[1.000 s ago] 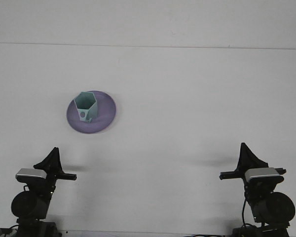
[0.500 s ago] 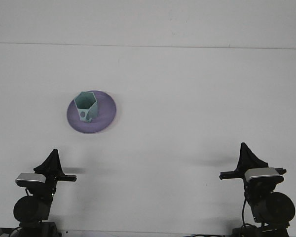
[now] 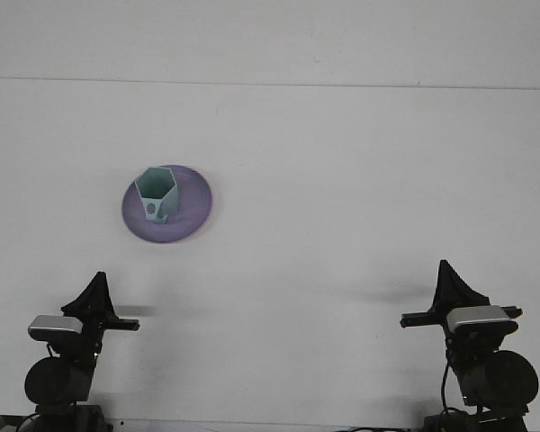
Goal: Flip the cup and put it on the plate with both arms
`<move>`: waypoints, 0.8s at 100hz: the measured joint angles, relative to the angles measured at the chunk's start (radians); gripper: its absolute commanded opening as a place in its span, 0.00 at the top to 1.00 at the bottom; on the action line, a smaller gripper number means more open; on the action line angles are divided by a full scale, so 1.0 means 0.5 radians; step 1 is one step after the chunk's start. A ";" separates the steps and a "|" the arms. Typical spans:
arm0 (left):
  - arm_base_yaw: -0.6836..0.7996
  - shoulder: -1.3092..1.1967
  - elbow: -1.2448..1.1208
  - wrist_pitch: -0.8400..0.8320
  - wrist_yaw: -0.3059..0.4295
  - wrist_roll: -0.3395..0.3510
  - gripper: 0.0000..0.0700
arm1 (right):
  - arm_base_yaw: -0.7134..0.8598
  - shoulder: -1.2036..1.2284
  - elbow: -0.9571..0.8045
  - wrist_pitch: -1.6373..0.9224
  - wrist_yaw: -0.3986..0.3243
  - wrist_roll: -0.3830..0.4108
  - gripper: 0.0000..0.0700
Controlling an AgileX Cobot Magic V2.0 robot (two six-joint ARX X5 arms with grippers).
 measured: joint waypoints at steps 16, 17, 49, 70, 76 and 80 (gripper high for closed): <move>0.000 0.000 0.000 0.000 0.000 0.000 0.98 | -0.002 -0.002 -0.002 0.000 0.028 -0.046 1.00; 0.001 0.000 0.000 0.000 0.000 0.000 0.98 | -0.003 -0.005 -0.004 0.001 0.035 -0.056 1.00; 0.000 0.000 0.000 0.000 0.000 0.000 0.98 | -0.287 -0.380 -0.514 -0.013 -0.163 -0.457 1.00; 0.000 0.001 0.000 -0.001 0.000 0.000 0.98 | -0.343 -0.491 -0.744 0.091 -0.166 -0.532 1.00; 0.001 0.001 0.000 -0.001 0.000 -0.001 0.98 | -0.342 -0.487 -0.745 0.032 -0.172 -0.542 1.00; 0.000 0.002 0.000 -0.002 0.000 -0.001 0.98 | -0.340 -0.481 -0.745 0.056 -0.168 -0.547 1.00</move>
